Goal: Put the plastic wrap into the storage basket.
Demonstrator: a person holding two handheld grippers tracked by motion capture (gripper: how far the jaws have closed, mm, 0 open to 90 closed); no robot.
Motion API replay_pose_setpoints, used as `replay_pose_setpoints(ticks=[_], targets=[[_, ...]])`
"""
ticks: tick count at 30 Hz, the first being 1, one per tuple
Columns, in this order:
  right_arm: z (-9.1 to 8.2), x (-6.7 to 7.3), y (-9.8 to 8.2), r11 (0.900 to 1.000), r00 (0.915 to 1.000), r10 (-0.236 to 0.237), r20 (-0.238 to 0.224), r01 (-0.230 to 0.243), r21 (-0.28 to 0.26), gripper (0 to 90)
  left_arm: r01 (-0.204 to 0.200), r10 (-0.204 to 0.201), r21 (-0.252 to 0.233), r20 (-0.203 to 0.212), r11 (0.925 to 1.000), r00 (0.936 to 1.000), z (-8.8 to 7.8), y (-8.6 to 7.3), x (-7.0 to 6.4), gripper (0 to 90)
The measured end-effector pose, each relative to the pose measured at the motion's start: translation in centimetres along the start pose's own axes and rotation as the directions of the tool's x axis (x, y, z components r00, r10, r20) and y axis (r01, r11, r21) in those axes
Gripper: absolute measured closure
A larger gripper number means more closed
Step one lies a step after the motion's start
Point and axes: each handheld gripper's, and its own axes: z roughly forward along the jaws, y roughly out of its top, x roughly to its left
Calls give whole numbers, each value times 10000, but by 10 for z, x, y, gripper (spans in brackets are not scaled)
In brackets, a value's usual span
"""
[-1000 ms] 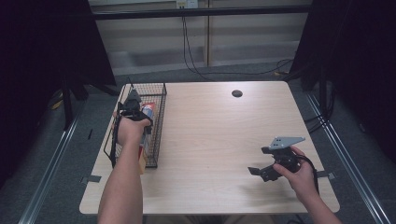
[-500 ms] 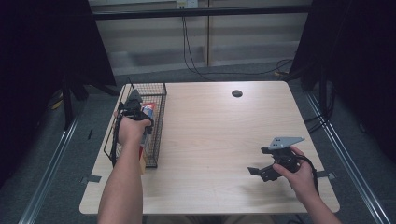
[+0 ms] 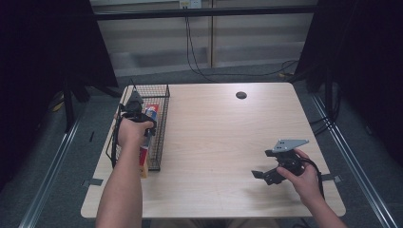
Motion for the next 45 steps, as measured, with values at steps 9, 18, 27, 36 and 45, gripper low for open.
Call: replay_pose_setpoints(ticks=[9, 18, 27, 36, 45], targets=[[0, 0, 0, 10000, 10000, 13, -21, -13, -21, 9, 54, -49, -213, 229, 9998, 9997, -9, 0, 2, 213], [4, 1, 3, 10000, 10000, 8, -81, -8, -8, 9, -132, 158, -514, 507, 9986, 9986, -19, -1, 7, 164], [3, 2, 0, 10000, 10000, -14, -98, 14, 53, 9, -257, 310, -667, 793, 9974, 9964, -29, -1, 5, 157], [-1, 4, -1, 10000, 10000, -24, 32, 24, 20, 8, -1087, 1178, -895, 1033, 9900, 9877, -42, -4, -7, 155], [-1, 4, -1, 10000, 10000, -23, 46, 23, 24, 9, -1507, 1670, -1197, 1402, 9813, 9759, -49, -8, -22, 154]])
